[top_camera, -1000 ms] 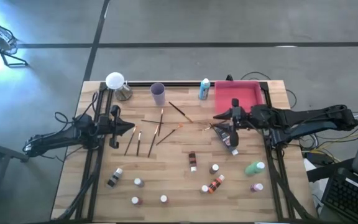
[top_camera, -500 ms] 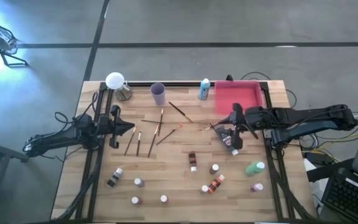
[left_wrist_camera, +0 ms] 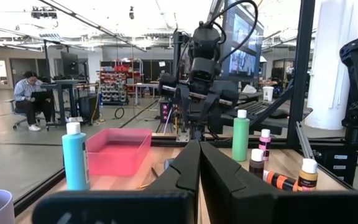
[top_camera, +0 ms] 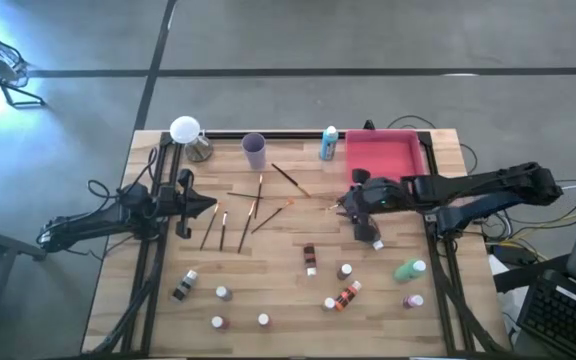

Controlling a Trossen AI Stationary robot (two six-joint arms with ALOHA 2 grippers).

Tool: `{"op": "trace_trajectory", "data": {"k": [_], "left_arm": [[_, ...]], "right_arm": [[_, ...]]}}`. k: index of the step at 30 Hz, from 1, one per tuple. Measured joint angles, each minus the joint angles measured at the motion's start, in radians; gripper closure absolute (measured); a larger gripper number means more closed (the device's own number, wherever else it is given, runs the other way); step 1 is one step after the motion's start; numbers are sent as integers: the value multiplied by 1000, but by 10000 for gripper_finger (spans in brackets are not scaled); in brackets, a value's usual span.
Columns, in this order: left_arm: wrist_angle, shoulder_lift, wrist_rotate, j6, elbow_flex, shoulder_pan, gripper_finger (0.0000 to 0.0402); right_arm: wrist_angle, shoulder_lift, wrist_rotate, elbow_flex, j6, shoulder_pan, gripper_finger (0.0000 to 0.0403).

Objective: Pick & Place Paint Supplies
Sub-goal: Put the silver black paint brush into the purple cup

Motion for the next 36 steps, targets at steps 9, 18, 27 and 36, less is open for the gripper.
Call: {"op": "trace_trajectory", "data": {"k": [9, 18, 27, 36], "left_arm": [[0, 0, 0, 0, 0, 0, 388], [0, 0, 0, 0, 0, 0, 388], [0, 0, 0, 0, 0, 0, 388], [0, 0, 0, 0, 0, 0, 388]], "right_arm": [[-49, 161, 41, 94, -110, -44, 271], [-155, 307, -57, 130, -142, -127, 251], [-147, 419, -57, 127, -174, -156, 223], [-114, 502, -57, 134, -174, -197, 218]]}}
